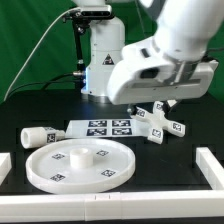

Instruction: Assemble round table

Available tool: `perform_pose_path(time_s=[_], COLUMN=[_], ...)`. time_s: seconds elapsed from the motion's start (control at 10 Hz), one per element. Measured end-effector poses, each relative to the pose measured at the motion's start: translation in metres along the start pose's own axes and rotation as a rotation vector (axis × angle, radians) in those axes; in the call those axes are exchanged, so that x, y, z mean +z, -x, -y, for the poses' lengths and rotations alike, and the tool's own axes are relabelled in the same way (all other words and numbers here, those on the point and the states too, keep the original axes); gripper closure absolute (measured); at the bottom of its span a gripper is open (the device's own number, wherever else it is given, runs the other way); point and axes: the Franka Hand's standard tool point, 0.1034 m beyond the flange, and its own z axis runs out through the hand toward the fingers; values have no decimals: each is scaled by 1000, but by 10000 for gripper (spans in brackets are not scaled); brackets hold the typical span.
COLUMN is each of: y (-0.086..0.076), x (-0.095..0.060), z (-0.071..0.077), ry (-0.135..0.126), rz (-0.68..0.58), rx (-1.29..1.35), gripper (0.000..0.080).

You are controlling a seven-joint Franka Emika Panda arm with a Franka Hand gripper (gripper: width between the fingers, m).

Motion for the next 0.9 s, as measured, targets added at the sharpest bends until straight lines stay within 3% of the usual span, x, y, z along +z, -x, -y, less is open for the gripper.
perform_pose_path(time_s=[0.2,0.3,0.6,0.7,0.8,0.9], y=[-13,-11,-21,-25,-28,-30], x=[-9,-8,-10,-10,-9,-20], z=[-19,-17,-17,-21,-39,-49], ry=[-23,-21,-10,-27,-59,-51], rz=[-81,-77,-276,-357,-426,-477], rx=[-26,-12,-18,-26,8,20], gripper=[151,151,151,151,151,151])
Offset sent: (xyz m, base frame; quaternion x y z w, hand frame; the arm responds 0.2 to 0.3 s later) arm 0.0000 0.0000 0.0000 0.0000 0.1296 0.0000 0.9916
